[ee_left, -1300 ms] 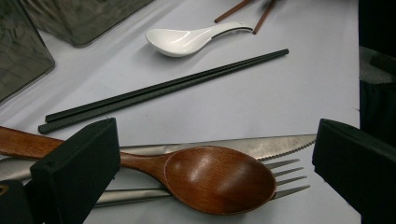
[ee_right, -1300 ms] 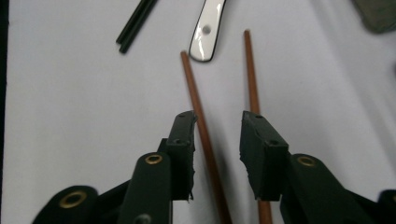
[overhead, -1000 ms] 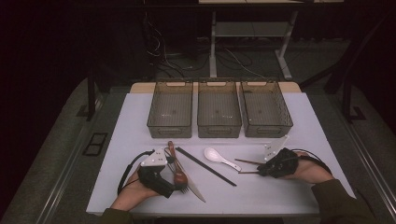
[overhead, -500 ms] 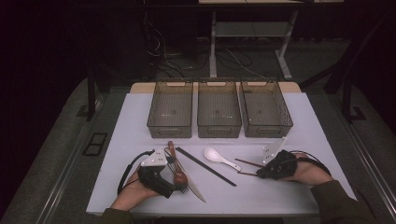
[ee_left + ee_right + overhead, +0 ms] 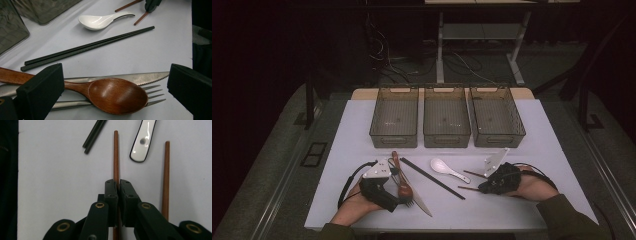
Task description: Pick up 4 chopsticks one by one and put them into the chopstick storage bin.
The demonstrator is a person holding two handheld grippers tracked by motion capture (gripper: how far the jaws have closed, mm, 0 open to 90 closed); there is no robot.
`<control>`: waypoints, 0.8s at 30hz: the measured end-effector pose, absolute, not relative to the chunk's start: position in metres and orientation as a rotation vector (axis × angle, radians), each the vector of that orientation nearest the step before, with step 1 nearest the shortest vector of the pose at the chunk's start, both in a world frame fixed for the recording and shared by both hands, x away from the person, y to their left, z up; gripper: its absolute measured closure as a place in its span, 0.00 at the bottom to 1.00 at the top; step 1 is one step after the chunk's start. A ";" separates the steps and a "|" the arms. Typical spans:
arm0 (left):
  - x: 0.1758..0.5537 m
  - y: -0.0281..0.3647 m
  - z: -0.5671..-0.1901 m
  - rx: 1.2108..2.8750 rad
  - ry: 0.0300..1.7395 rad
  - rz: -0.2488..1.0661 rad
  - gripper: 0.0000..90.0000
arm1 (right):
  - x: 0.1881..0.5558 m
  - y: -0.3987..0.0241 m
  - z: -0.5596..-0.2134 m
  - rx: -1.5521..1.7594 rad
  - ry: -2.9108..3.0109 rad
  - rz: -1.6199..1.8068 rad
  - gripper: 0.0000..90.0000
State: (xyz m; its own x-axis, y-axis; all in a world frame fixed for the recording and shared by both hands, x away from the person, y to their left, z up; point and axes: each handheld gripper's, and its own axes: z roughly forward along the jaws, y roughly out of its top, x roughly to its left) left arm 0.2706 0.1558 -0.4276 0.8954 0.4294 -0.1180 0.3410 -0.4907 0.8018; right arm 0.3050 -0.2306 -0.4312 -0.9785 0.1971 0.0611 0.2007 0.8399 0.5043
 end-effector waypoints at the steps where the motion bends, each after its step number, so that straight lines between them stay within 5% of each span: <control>1: 0.271 0.156 -0.428 2.129 0.552 0.121 0.00 | 0.305 -0.229 -0.431 -0.338 -3.014 -0.824 0.94; 10: 0.270 0.156 -0.428 2.128 0.551 0.123 0.00 | 0.302 -0.233 -0.429 -0.370 -3.019 -0.909 0.82; 24: 0.271 0.157 -0.427 2.118 0.553 0.122 0.00 | 0.283 -0.296 -0.427 -0.452 -3.024 -0.958 0.82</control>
